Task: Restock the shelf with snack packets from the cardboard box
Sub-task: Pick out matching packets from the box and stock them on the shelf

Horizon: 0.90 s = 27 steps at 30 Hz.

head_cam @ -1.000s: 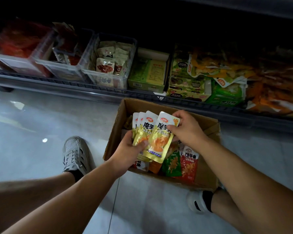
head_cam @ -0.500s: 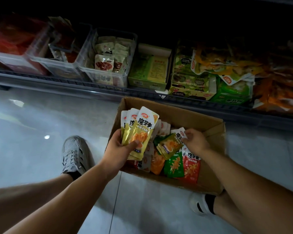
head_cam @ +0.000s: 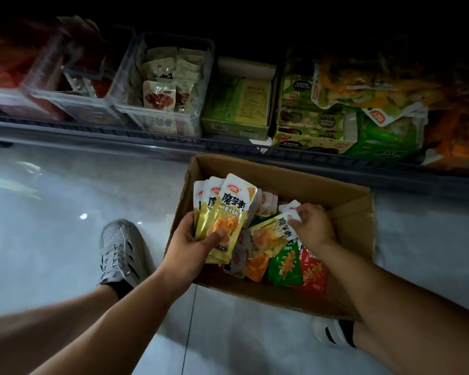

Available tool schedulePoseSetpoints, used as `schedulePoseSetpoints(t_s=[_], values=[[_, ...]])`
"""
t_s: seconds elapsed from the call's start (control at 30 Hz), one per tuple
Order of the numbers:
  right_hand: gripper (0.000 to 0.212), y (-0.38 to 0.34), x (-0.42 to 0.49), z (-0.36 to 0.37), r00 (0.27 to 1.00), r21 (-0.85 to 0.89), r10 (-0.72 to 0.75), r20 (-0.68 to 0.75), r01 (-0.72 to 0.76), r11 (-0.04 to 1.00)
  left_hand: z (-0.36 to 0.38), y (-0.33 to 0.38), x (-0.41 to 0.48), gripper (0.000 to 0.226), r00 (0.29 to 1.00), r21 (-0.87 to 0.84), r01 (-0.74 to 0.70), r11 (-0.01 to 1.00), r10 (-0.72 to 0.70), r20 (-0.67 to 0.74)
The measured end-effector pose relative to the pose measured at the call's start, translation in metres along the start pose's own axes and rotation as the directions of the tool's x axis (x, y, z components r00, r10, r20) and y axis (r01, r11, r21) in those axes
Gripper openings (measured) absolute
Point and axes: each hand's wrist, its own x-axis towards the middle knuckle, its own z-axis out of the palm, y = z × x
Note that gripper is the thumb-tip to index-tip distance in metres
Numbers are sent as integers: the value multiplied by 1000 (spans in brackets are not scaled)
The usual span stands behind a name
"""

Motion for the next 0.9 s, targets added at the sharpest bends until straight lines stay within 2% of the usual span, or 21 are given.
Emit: schedulePoseSetpoints(t_s=[0.03, 0.1, 0.23, 0.33, 0.47, 0.53, 0.73, 0.83, 0.9], values=[[17, -2, 0, -3, 1000, 67, -13, 10, 12, 998, 0, 0, 0, 53, 1000, 0, 5, 1000, -5, -5], [16, -8, -3, -14, 998, 163, -44, 48, 35, 986, -1, 0, 0, 51, 1000, 3, 8, 1000, -8, -15], [9, -33, -15, -56, 965, 157, -203, 168, 177, 972, 1, 1, -1, 50, 1000, 13, 13, 1000, -13, -27], [14, -63, -24, -87, 933, 189, -308, 184, 274, 943, 4, 5, -4, 45, 1000, 43, -12, 999, 13, -28], [14, -105, -38, -105, 909, 278, -359, 210, 296, 914, 8, 11, -13, 41, 999, 37, -46, 998, 46, 21], [19, -121, -47, -104, 898, 323, -361, 252, 274, 906, 10, 14, -17, 41, 997, -7, -27, 1000, 27, 71], [18, -129, -54, -84, 927, 323, -335, 171, 268, 907, 9, 20, -22, 38, 993, -70, 12, 998, -3, 118], [17, -127, -52, -78, 958, 488, -249, 145, 150, 860, 7, 19, -17, 39, 997, -91, 16, 996, -10, 74], [13, -115, -44, -72, 986, 519, -131, 106, 57, 853, 5, 17, -13, 39, 999, -121, 23, 992, -19, 32]])
